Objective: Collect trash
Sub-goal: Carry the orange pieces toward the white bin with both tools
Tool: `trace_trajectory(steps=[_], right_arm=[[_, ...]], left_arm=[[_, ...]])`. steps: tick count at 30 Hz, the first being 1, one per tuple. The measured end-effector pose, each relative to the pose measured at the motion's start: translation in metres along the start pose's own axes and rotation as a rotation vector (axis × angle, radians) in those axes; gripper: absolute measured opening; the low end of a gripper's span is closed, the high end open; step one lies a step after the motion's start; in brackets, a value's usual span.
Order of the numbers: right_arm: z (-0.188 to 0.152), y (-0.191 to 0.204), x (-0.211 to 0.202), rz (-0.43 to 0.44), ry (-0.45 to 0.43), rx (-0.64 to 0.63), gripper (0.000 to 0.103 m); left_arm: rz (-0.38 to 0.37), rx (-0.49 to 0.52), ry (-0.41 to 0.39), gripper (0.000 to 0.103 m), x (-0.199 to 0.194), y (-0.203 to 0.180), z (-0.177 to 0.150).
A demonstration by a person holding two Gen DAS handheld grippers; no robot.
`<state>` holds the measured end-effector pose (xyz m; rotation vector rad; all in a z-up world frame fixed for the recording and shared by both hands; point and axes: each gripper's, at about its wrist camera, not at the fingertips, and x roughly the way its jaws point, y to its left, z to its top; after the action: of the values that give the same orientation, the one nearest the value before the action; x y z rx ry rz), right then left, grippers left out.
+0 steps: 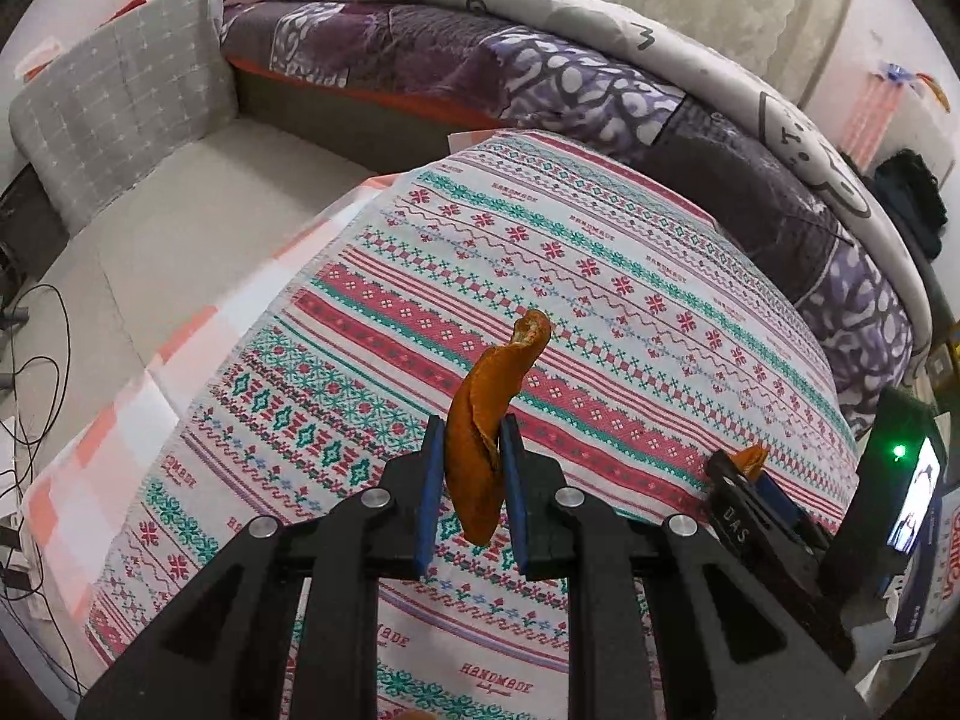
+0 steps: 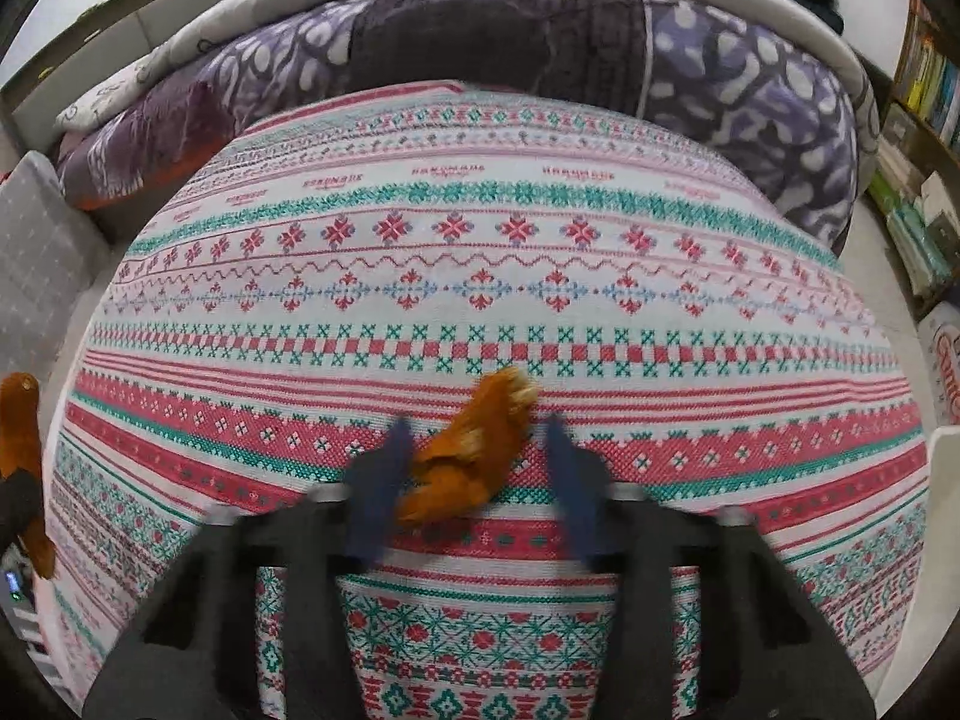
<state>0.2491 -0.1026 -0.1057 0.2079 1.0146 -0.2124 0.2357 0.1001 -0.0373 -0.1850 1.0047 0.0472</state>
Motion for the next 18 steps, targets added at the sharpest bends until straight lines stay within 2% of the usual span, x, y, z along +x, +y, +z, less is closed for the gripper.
trace_trajectory(steps=[2, 3, 10, 18], right_arm=[[-0.002, -0.001, -0.005, 0.041, 0.0, 0.0, 0.022], [-0.002, -0.002, -0.009, 0.05, -0.003, 0.004, 0.021], [0.004, -0.018, -0.05, 0.067, -0.096, 0.009, 0.02], [0.007, -0.043, -0.103, 0.053, -0.204, -0.011, 0.019]], left_arm=[[0.004, 0.002, -0.011, 0.019, -0.003, 0.0, 0.0], [0.01, 0.006, -0.023, 0.019, -0.005, -0.002, 0.0], [0.014, 0.044, -0.124, 0.019, -0.034, -0.015, 0.002], [-0.008, 0.078, -0.197, 0.019, -0.06, -0.034, -0.001]])
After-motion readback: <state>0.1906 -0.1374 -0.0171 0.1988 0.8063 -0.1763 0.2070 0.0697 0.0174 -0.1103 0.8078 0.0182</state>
